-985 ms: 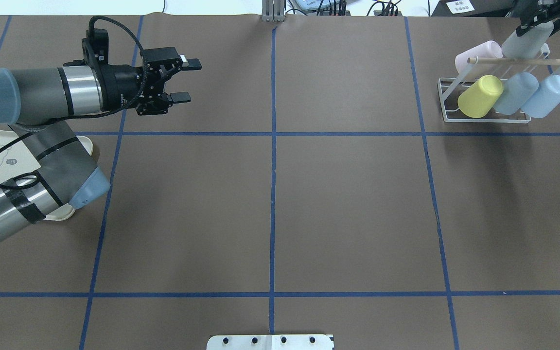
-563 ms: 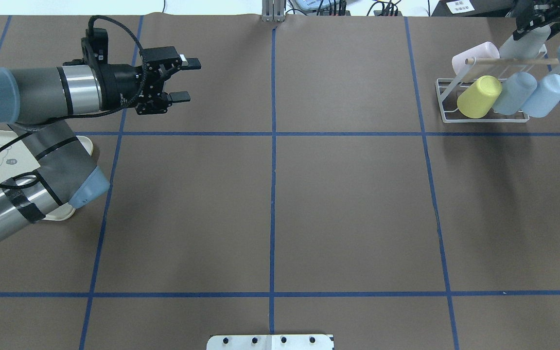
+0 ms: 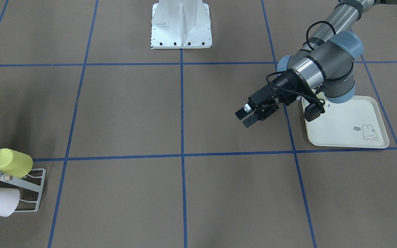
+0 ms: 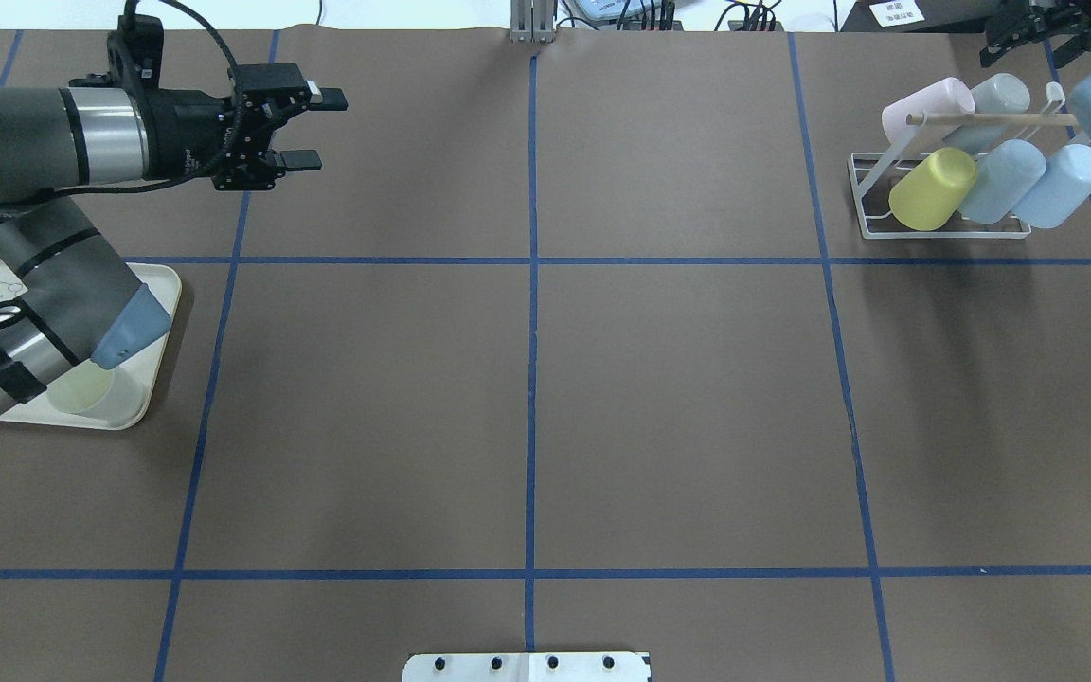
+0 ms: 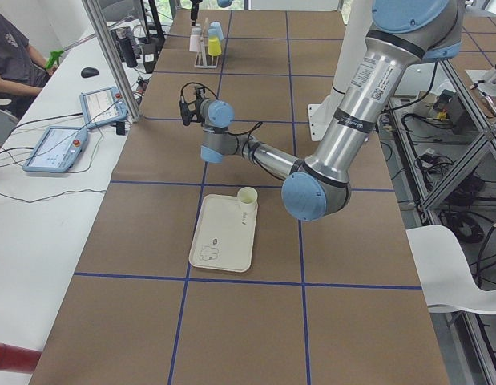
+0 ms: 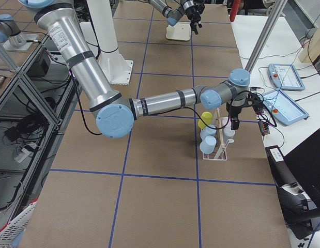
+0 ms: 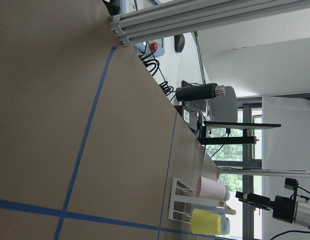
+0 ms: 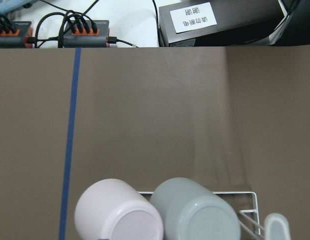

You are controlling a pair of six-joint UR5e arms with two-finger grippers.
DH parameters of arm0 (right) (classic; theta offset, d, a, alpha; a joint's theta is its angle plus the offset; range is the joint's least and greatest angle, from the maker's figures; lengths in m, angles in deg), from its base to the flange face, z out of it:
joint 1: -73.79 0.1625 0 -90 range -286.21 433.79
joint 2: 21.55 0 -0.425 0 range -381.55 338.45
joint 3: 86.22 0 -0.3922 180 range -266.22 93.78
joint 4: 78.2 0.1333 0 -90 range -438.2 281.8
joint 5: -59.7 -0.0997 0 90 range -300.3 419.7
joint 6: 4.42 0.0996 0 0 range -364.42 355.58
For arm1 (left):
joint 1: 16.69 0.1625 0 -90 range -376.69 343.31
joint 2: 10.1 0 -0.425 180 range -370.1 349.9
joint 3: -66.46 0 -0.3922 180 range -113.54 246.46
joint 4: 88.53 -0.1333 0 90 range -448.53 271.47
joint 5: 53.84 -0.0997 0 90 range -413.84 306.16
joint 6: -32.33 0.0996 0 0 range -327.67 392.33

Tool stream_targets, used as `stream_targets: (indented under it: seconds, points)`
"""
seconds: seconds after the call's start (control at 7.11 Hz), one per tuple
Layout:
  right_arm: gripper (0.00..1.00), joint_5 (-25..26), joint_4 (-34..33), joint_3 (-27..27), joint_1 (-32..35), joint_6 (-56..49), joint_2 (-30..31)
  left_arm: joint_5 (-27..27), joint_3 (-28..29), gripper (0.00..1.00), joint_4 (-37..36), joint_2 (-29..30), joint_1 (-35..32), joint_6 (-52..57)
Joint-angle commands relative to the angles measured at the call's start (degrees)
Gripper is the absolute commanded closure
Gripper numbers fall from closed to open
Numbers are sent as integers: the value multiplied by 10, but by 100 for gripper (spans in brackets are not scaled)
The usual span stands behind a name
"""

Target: Transfer IKEA cup to right arm and place on rack

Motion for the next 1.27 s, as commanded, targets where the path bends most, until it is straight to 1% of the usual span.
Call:
stream_targets:
  seconds: [0.0, 0.14, 0.28, 0.42, 0.56, 0.7, 0.84, 0.98, 1.13]
  points:
    - [4, 1, 1, -51, -18, 71, 8, 84, -3, 0, -74, -52, -63, 182]
    - [3, 2, 1, -67, -24, 95, 15, 126, -7, 0, -132, -67, -89, 235]
    - [2, 1, 1, -87, -29, 112, 17, 149, -14, 0, -154, -110, -98, 298]
    - [2, 4, 2, -106, -48, 153, 17, 200, -16, 0, -182, -130, -114, 315]
    - [2, 4, 1, -117, -57, 169, 17, 208, -18, 0, -187, -154, -110, 324]
    - [2, 4, 1, -125, -61, 169, 17, 208, -35, 0, -189, -202, -111, 389]
    - [2, 4, 1, -126, -62, 169, 18, 207, -43, 0, -196, -216, -112, 438]
    - [2, 3, 2, -126, -67, 169, 23, 201, -49, 0, -225, -217, -111, 462]
    - [2, 4, 2, -128, -67, 169, 24, 186, -51, 0, -255, -219, -117, 522]
